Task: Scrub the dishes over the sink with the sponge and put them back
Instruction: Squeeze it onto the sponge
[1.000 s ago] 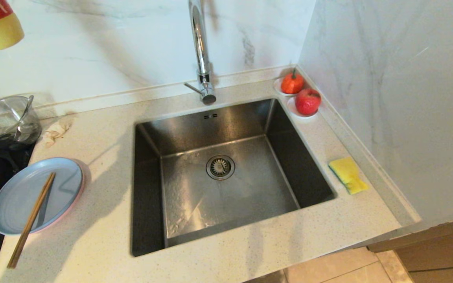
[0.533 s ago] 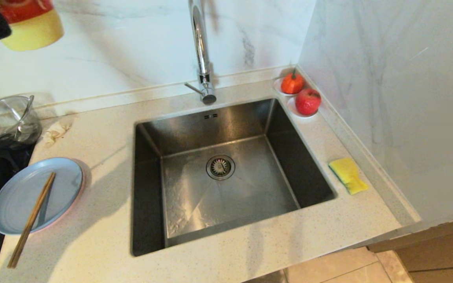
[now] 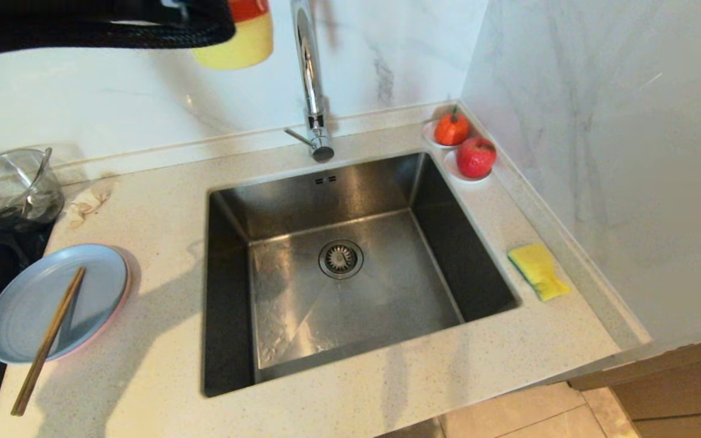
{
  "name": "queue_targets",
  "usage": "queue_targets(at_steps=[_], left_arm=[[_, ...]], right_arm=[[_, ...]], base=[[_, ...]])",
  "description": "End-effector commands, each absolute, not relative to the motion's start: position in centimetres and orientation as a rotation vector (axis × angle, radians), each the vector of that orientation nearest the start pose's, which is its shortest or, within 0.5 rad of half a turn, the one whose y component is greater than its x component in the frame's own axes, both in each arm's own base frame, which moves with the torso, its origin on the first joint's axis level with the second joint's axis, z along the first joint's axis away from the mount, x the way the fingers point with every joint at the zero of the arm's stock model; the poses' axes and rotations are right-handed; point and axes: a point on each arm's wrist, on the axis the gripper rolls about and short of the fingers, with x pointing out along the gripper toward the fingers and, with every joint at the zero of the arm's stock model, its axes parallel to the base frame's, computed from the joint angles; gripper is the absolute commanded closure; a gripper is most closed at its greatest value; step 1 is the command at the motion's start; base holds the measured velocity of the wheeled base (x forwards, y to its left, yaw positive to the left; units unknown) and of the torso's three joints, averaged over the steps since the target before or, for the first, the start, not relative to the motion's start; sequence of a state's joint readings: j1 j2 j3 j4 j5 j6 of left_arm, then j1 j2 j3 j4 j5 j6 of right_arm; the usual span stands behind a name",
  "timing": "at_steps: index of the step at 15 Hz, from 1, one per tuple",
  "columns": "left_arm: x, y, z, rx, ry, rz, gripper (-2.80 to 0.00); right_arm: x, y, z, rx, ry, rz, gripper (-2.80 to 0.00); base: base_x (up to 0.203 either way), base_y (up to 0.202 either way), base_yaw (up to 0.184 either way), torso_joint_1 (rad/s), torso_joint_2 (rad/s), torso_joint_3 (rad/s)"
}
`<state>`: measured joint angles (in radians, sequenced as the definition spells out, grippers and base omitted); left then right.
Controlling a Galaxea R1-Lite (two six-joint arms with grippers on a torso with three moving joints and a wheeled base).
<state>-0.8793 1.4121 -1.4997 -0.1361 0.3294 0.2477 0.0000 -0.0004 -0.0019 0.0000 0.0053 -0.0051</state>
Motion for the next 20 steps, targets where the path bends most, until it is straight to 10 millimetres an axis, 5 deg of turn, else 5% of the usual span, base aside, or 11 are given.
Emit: queue_targets(at_steps=[1, 6, 14, 20], left_arm=[[16.4, -20.1, 39.4, 0.148, -0.201, -0.563, 0.0], [17.0, -25.2, 38.4, 0.176, -0.165, -0.654, 0.0], [19.5, -30.2, 32.0, 0.351, -0.001, -0.691, 0.0], [18.8, -33.6, 27.8, 0.476, 0.078, -0.762, 0.0]], right_arm=[[-2.3, 0.0, 7.6, -0.005, -0.002, 0.006, 0.0], [-2.3, 0.0, 7.6, -0.005, -0.002, 0.006, 0.0], [-2.3, 0.0, 7.6, -0.006, -0.002, 0.006, 0.0], [-2.3, 0.0, 7.6, -0.005, -0.002, 0.006, 0.0]], base=[[0.0, 0.0, 0.0, 0.0, 0.0, 0.0], [0.0, 0.0, 0.0, 0.0, 0.0, 0.0], [0.0, 0.0, 0.0, 0.0, 0.0, 0.0], [0.0, 0.0, 0.0, 0.0, 0.0, 0.0]])
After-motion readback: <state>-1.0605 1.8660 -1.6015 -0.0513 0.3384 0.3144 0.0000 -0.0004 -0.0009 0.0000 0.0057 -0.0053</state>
